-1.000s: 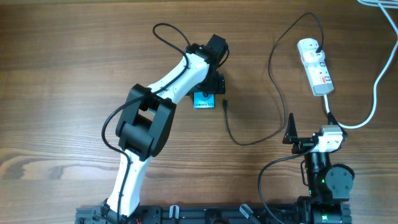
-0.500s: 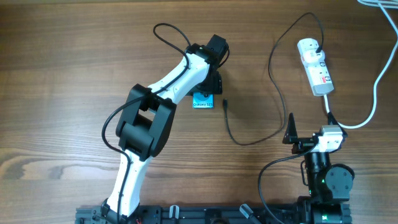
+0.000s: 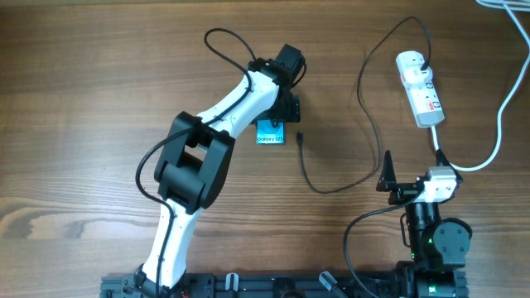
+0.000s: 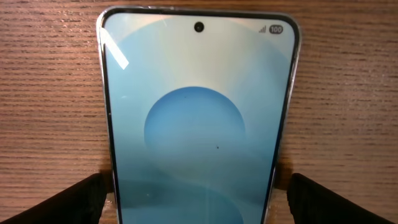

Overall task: Plug charger to phone and switch on socket
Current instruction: 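Lower the left gripper and close it on the phone's sides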

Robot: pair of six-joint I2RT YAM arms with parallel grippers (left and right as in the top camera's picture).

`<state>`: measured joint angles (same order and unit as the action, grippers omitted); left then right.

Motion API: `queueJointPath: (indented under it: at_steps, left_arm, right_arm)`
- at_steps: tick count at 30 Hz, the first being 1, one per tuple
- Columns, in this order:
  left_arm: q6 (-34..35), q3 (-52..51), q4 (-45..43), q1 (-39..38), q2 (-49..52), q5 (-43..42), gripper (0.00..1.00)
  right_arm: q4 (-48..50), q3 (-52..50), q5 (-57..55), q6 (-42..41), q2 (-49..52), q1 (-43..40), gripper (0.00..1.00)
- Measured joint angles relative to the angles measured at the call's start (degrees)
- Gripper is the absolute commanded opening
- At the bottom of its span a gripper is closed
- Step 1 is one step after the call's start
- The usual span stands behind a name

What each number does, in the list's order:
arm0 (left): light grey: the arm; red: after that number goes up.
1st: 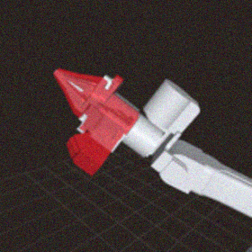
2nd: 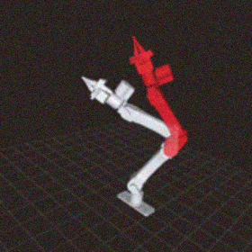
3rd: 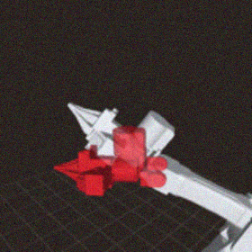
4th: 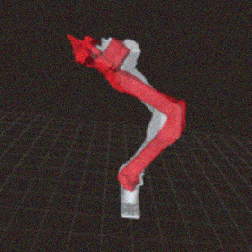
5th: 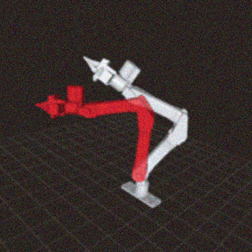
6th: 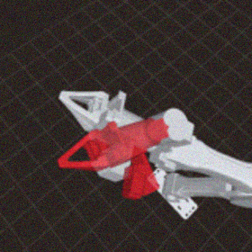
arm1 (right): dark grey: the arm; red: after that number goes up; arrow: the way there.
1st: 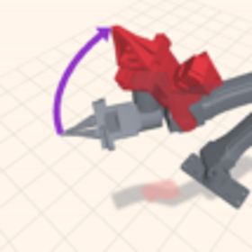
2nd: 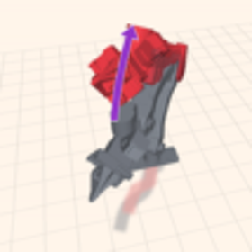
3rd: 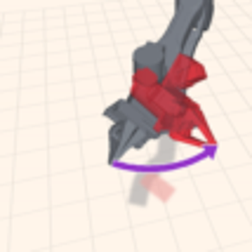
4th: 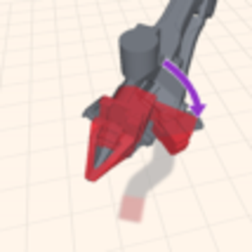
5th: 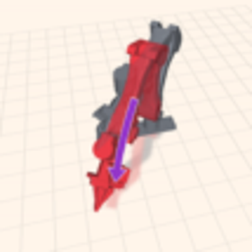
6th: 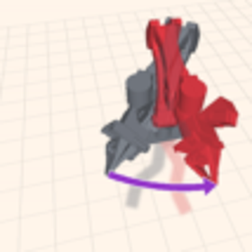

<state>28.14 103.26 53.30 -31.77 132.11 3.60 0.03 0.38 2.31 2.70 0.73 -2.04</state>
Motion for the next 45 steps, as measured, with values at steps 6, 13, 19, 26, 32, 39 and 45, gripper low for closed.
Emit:
queueJointPath:
  at_steps: [6,13,19,26,32,39,45]
  left_arm:
    - [-0.70,0.00,0.33,0.00,0.00,0.04,0.86]
    - [-1.09,0.00,0.90,0.02,0.00,-0.02,0.79]
    - [-1.07,0.00,1.53,0.00,0.00,-0.28,0.79]
    - [-1.09,0.00,1.49,0.00,0.00,-0.37,0.75]
    - [-1.07,0.00,1.51,0.00,0.00,-0.42,0.75]
    - [-1.05,0.02,2.03,0.02,0.00,-0.52,0.71]
    - [-1.05,0.11,2.93,0.02,-0.11,-0.92,0.70]
  right_arm:
    - [-0.02,0.00,0.00,0.00,0.00,0.00,1.00]
    - [0.00,0.00,0.00,0.00,0.00,0.00,1.00]
    - [0.00,0.00,0.00,0.00,0.00,0.00,1.00]
    - [0.00,0.00,0.00,0.00,0.00,0.00,1.00]
    - [0.00,0.00,0.00,0.00,0.00,0.00,1.00]
    - [0.00,0.00,0.00,0.00,0.00,0.00,1.00]
    - [0.00,0.00,0.00,0.00,0.00,0.00,1.00]
